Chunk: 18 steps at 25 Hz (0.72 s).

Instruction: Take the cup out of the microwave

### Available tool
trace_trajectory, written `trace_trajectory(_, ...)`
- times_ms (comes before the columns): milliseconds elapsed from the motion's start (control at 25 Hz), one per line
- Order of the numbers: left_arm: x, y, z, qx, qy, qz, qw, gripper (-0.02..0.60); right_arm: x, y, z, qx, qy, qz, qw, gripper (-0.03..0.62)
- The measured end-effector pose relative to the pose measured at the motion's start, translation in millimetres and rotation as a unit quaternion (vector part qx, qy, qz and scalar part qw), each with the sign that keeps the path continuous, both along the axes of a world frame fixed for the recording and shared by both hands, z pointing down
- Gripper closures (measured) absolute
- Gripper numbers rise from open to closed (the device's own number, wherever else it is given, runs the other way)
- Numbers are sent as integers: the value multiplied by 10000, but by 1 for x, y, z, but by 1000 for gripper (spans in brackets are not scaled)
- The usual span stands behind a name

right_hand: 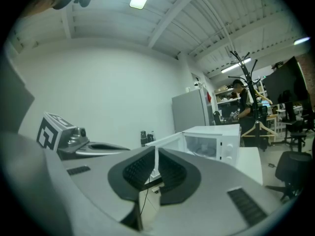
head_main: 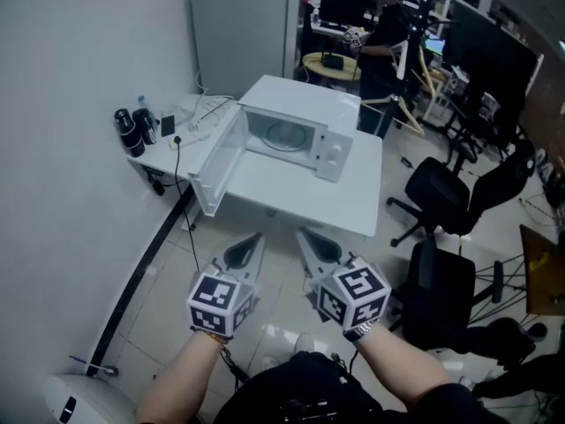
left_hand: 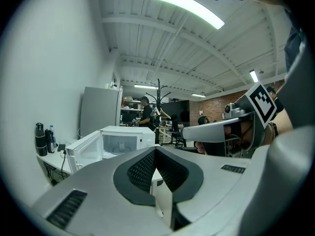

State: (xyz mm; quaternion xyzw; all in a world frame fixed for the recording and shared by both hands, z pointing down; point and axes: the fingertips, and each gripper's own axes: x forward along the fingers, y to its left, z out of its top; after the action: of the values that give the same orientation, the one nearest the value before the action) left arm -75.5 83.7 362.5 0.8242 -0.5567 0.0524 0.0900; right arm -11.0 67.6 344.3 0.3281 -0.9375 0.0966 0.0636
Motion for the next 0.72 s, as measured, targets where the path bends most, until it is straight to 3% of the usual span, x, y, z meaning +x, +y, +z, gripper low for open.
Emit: trace_trajectory(720, -13, -115, 23, -253, -402, 26, 9989, 588, -14, -119, 28, -217, -279, 73, 9993, 551)
